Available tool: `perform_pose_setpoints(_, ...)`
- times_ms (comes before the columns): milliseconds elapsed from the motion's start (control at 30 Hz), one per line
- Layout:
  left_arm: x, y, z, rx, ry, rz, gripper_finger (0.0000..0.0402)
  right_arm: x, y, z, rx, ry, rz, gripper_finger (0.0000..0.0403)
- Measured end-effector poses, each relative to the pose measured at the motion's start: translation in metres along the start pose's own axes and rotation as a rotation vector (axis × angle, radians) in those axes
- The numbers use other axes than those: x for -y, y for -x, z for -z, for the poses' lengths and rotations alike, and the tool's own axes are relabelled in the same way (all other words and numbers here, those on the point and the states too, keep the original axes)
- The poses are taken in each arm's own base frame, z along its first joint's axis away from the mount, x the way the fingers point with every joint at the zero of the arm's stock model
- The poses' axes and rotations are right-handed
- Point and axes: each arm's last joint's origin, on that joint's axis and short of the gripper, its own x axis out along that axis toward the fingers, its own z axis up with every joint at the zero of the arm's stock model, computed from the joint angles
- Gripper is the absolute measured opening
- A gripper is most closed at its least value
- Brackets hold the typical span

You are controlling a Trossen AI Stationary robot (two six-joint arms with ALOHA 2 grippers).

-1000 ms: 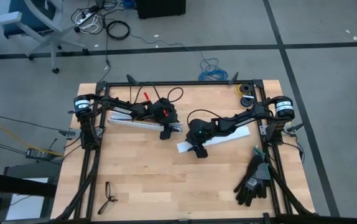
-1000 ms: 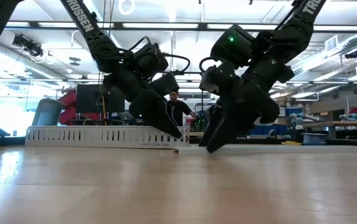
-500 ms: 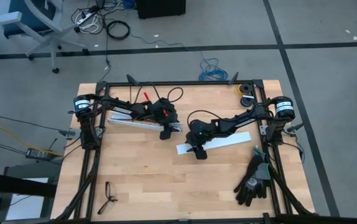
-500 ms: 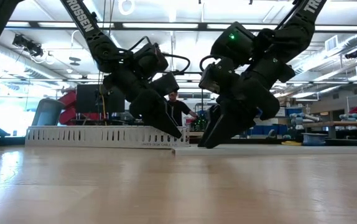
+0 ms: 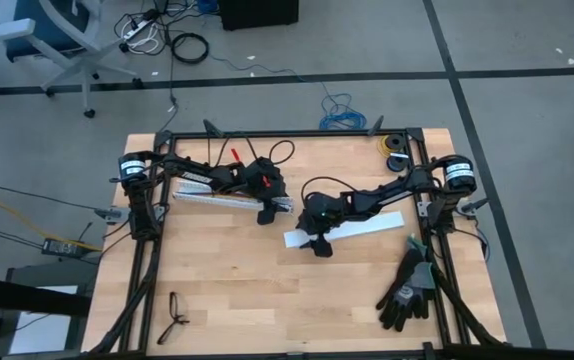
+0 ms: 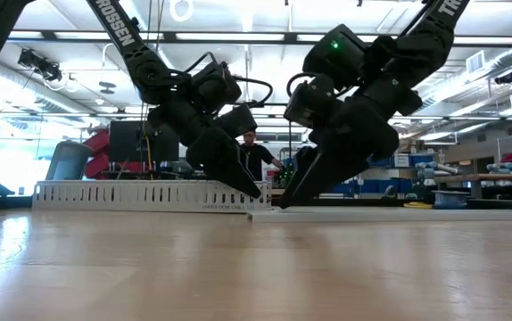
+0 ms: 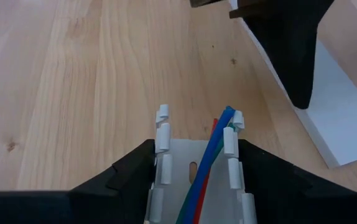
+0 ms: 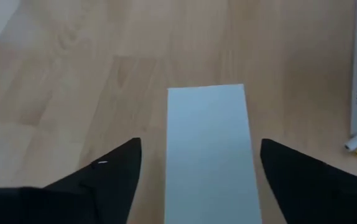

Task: Ziptie cables
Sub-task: Close the white cable duct with the white cable duct cover

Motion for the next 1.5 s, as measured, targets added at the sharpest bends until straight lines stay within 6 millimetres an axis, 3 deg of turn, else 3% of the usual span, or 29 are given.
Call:
perform_pose_setpoints(333, -0.0001, -0.0001, -0.0003, 0.005, 0.004, -0.001, 0.0225, -0.0037, -0.0087, 0.0063, -0.029, 0.015, 0.070, 0.0340)
perform_pose_setpoints(1100, -0.0002, -0.0001, -0.0006, 0.007, 0.006, -0.001, 0.0225, -0.0022, -0.0085, 0.0086, -0.056, 0.021, 0.125, 0.0244)
perform_pose_setpoints(1500, -0.0002, -0.0001, -0.0008, 0.009, 0.004, -0.002, 0.0225, -0.0022, -0.0084, 0.0082, -0.052, 0.016, 0.124, 0.0238)
